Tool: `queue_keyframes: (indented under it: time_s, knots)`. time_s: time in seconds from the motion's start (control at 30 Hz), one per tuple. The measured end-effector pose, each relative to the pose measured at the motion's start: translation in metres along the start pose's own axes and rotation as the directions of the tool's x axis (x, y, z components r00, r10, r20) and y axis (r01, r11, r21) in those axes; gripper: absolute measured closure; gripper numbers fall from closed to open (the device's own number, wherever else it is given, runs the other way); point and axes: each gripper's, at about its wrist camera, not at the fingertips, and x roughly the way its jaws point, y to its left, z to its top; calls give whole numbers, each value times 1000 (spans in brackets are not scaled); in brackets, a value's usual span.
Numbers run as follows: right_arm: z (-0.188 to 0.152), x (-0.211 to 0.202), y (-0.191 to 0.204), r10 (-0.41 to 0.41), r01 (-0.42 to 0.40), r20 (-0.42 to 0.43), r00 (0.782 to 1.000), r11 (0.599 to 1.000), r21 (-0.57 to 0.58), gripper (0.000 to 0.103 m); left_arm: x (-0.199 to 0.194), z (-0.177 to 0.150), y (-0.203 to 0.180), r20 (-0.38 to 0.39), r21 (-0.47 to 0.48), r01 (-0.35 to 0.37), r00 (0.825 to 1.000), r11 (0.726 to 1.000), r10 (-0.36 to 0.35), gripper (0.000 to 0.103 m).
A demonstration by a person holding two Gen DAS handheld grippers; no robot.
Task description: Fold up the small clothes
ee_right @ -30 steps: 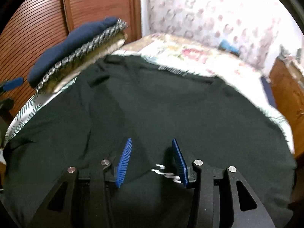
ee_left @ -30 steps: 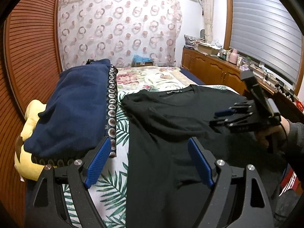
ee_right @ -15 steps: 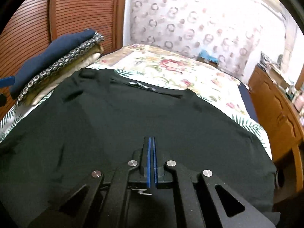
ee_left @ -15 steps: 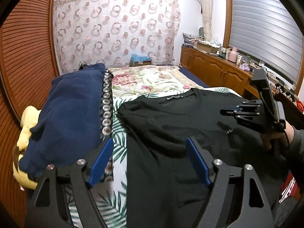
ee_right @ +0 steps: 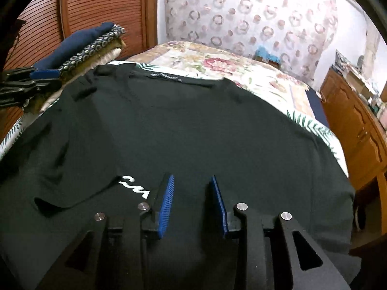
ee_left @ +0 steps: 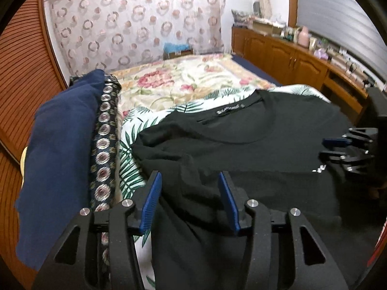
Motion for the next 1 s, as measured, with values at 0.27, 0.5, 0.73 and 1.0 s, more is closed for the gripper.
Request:
queue_keyframes:
  time_s: [0.27,0.5,0.73,1.0]
  knots:
    - [-4,-5,-6,24,-24,2,1000,1000,15,56,38,2,1,-109,22,-42,993,999,44,61]
    - [-5,-2,-5,26,-26,2,1000,1000,15,50,19,12,9,-57,41,-42,997,998,45,97]
    - [-5,-1,-5,27,-27,1,1000,1000,15,50,-8,48,64,18,-46,-165,986,985,166,97]
    - [-6,-2,-6,29,-29,1,1000,999,15,49,-22,38,72,49,-56,-149,987,987,152,76]
